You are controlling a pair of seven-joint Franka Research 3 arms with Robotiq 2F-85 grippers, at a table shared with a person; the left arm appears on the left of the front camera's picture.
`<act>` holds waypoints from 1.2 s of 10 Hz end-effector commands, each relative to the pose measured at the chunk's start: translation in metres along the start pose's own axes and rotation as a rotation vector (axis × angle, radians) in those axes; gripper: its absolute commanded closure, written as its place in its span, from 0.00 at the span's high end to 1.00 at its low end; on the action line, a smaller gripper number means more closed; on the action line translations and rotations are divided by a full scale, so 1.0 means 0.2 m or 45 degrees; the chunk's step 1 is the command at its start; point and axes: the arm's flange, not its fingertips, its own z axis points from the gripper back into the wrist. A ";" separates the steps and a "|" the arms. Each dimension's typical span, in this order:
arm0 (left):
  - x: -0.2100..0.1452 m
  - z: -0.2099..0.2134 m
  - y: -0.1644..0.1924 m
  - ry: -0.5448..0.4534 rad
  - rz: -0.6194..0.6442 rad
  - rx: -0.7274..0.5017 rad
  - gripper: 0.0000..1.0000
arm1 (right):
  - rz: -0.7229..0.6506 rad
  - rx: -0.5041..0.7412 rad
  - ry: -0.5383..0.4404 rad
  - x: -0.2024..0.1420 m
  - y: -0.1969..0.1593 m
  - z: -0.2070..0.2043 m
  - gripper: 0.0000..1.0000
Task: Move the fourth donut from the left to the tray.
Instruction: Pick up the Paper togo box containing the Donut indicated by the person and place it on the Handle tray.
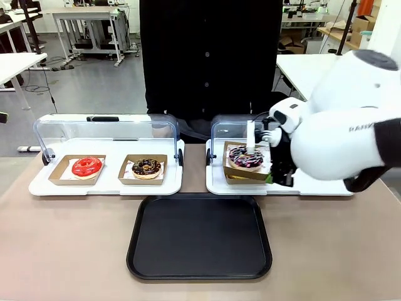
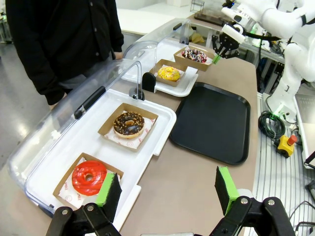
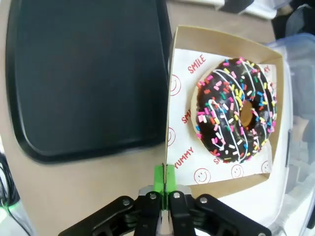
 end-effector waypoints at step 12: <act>0.01 0.00 0.01 -0.034 -0.025 -0.004 1.00 | 0.102 0.021 0.062 -0.08 1.16 -0.28 0.02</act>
